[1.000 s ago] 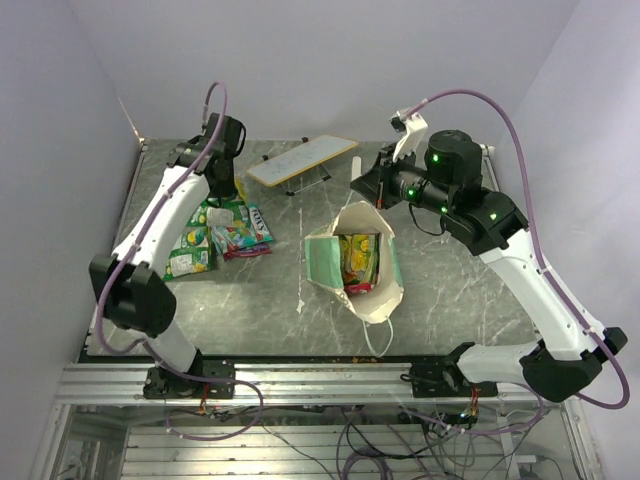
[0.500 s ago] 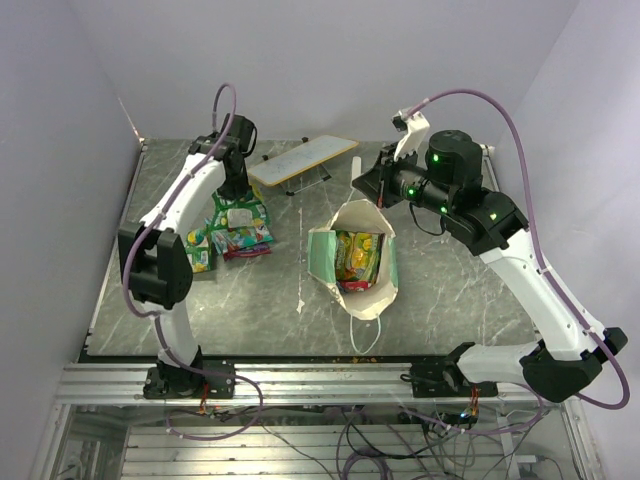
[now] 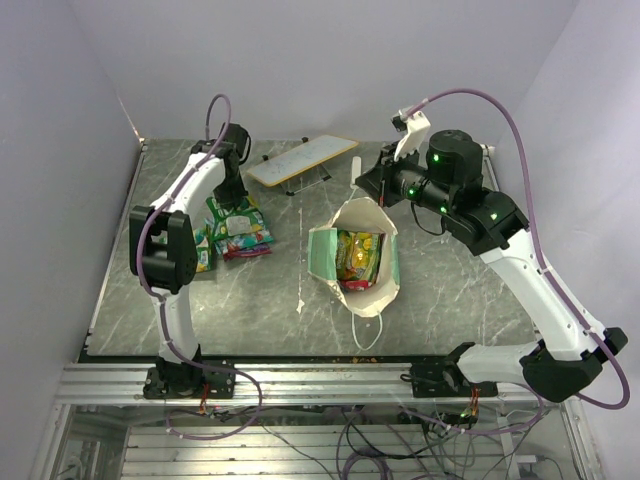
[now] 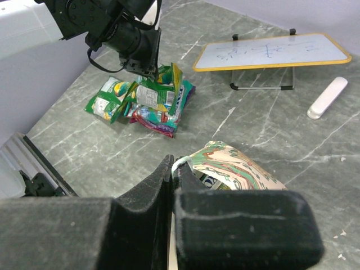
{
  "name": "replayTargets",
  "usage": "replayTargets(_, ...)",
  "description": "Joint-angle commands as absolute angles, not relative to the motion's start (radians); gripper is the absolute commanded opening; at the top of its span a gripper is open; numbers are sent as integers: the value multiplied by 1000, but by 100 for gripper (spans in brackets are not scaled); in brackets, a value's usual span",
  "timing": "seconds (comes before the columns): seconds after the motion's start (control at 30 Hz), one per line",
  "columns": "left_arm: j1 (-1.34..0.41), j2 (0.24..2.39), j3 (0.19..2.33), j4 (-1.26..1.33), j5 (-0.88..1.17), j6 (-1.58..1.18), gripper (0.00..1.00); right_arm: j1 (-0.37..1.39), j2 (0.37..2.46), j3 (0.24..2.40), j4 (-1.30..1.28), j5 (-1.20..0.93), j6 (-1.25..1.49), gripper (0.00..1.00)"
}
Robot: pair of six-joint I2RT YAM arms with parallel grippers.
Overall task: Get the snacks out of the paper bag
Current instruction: Place the snack at the center of the board, then adjust the paper bag at the center of the board.
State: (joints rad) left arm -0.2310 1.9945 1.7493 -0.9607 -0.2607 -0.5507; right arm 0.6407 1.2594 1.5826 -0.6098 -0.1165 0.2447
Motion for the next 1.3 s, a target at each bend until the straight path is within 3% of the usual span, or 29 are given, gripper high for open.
replayTargets(0.0, -225, 1998, 1712, -914, -221, -593, 24, 641, 1239, 1607, -547, -96, 214, 0)
replayTargets(0.47, -222, 1985, 1589, -866, -173, -639, 65, 642, 1233, 1597, -547, -84, 180, 0)
replayTargets(0.83, -225, 1814, 1694, -937, -237, -601, 97, 641, 1219, 1587, -541, -97, 184, 0)
replayTargets(1.07, -298, 1594, 1642, -848, -197, -649, 98, 641, 1224, 1577, -531, -151, 198, 0)
replayTargets(1.27, -488, 1352, 1444, -668, -160, -641, 95, 641, 1218, 1506, -433, -368, 212, 0)
